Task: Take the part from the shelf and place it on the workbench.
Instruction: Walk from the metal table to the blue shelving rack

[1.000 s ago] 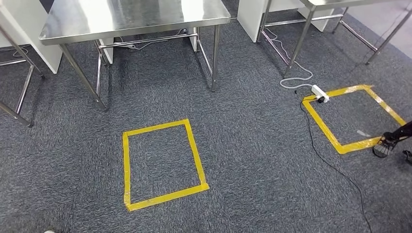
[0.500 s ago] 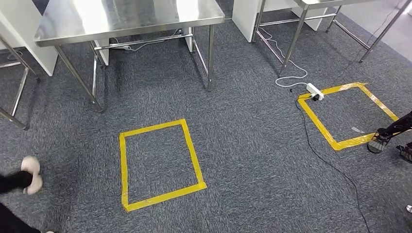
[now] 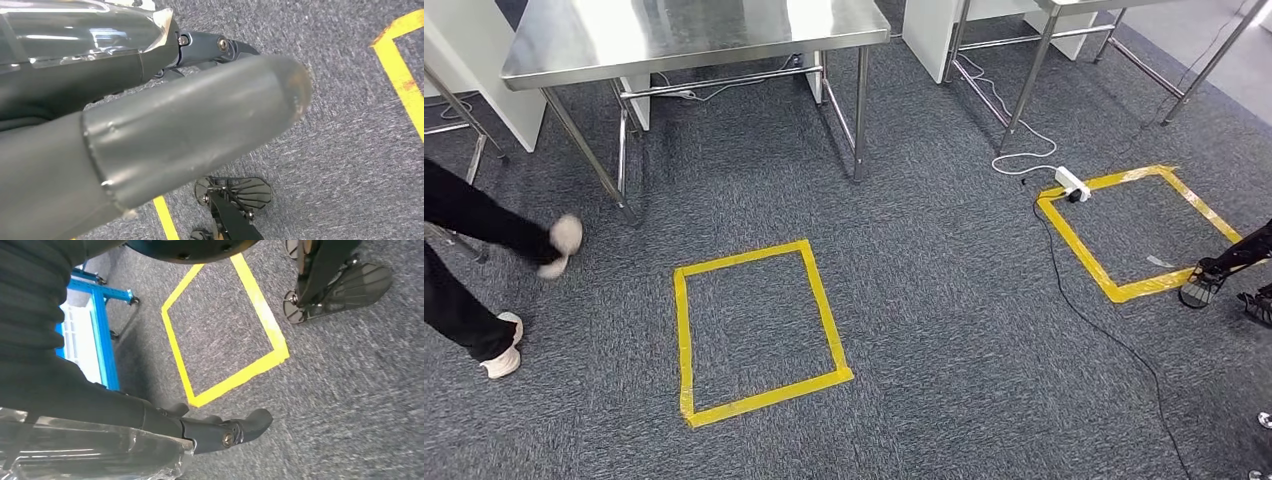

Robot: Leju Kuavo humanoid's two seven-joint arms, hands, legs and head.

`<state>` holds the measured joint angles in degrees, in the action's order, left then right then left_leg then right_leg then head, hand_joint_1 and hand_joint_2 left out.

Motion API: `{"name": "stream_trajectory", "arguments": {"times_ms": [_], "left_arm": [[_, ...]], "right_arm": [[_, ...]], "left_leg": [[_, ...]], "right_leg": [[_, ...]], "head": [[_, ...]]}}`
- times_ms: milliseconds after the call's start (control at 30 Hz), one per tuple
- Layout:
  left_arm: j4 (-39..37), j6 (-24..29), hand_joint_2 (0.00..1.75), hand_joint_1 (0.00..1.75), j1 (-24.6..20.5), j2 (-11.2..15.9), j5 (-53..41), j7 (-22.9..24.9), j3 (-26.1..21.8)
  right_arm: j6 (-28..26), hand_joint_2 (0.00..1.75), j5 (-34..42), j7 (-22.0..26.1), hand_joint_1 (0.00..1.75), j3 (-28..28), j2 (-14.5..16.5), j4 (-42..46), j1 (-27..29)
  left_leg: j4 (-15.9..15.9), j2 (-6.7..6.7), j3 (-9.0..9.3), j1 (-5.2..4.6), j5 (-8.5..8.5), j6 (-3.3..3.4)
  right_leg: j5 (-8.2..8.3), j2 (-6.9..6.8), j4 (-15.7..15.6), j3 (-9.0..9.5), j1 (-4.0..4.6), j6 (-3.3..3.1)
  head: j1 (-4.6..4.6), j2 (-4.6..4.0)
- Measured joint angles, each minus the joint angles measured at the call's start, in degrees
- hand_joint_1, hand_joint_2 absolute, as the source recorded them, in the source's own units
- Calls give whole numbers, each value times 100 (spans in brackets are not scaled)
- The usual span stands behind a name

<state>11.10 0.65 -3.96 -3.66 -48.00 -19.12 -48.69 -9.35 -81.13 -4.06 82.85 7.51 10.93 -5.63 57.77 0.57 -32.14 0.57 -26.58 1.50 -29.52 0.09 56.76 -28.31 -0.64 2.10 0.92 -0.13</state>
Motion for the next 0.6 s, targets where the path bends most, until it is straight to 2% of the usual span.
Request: {"name": "stream_trajectory", "arguments": {"times_ms": [67, 100, 133, 200, 233, 267, 300, 333, 367, 433, 467, 500, 600], "left_arm": [[0, 10, 0, 0, 0, 2, 0, 0, -2], [0, 13, 0, 0, 2, 4, 0, 1, -4], [-1, 13, 0, 0, 5, 4, -1, 1, -8], [-1, 14, 0, 0, 6, 2, -2, 2, -21], [-1, 14, 0, 0, 6, 0, -2, 2, -29], [0, 15, 0, 0, 7, 1, -2, 2, -37], [0, 15, 0, 0, 8, 2, -2, 2, -44], [0, 16, 0, 0, 9, 2, -2, 2, -48], [0, 18, 0, 0, 9, 3, -2, 2, -51], [0, 24, 0, 0, -3, 5, -2, 1, -51], [0, 27, 0, 0, -11, 6, -2, 1, -51], [0, 30, 0, 0, -15, 7, -2, -1, -51], [0, 44, 0, 0, 5, 5, -3, -16, -52]], "right_arm": [[7, 175, -9, 2, 0, -3, 2, 0, 5], [9, 175, -13, 2, 0, -5, 7, 0, 3], [10, 175, -15, 2, 0, -7, 11, 0, 1], [15, 87, -22, 4, 0, -14, 20, -1, -4], [17, 44, -25, 9, 0, -20, 20, -1, 0], [21, 0, -28, 16, 0, -26, 21, -1, 5], [30, 0, -28, 28, 0, -32, 22, -2, 10], [42, 0, -28, 44, 0, -35, 22, -2, 13], [56, 0, -28, 64, 0, -37, 24, -2, 14], [84, 0, -20, 113, 0, -39, 27, -2, 12], [96, 0, -14, 142, 0, -39, 28, -2, 10], [107, 0, -8, 170, 0, -40, 30, -2, 9], [155, 0, -15, 223, 0, -44, 29, -2, 14]], "left_leg": [[-7, -3, -12, 2, 36, -65], [17, -11, -33, 14, 8, -97], [106, -21, -78, 28, -100, -127], [619, -42, -276, 52, -559, -175], [998, -45, -404, 57, -821, -194], [1345, -47, -503, 61, -1012, -212], [1545, -48, -527, 62, -1096, -223], [1525, -47, -439, 63, -1065, -226], [1290, -46, -244, 65, -944, -221], [443, -57, 318, 59, -651, -186], [112, -65, 515, 52, -567, -163], [-95, -73, 625, 38, -526, -135], [-178, -62, 609, 0, -447, -15]], "right_leg": [[50, 3, -20, -35, 11, -71], [82, -2, -25, -43, -6, -113], [123, -8, -33, -66, -26, -169], [209, -21, -41, -134, -49, -269], [250, -25, -37, -193, -40, -302], [288, -28, -33, -245, -28, -313], [325, -29, -29, -299, -20, -312], [361, -29, -25, -347, -14, -305], [389, -26, -22, -385, -12, -290], [438, -21, -1, -437, 4, -244], [457, -20, 16, -459, 21, -216], [481, -21, 30, -481, 35, -181], [549, -25, 45, -546, 47, -71]], "head": [[4, 0], [6, 0], [12, 0], [32, 0], [40, 0], [43, 0], [43, 0], [44, 0], [44, 0], [45, 0], [41, 0], [34, 0], [21, 0]]}}
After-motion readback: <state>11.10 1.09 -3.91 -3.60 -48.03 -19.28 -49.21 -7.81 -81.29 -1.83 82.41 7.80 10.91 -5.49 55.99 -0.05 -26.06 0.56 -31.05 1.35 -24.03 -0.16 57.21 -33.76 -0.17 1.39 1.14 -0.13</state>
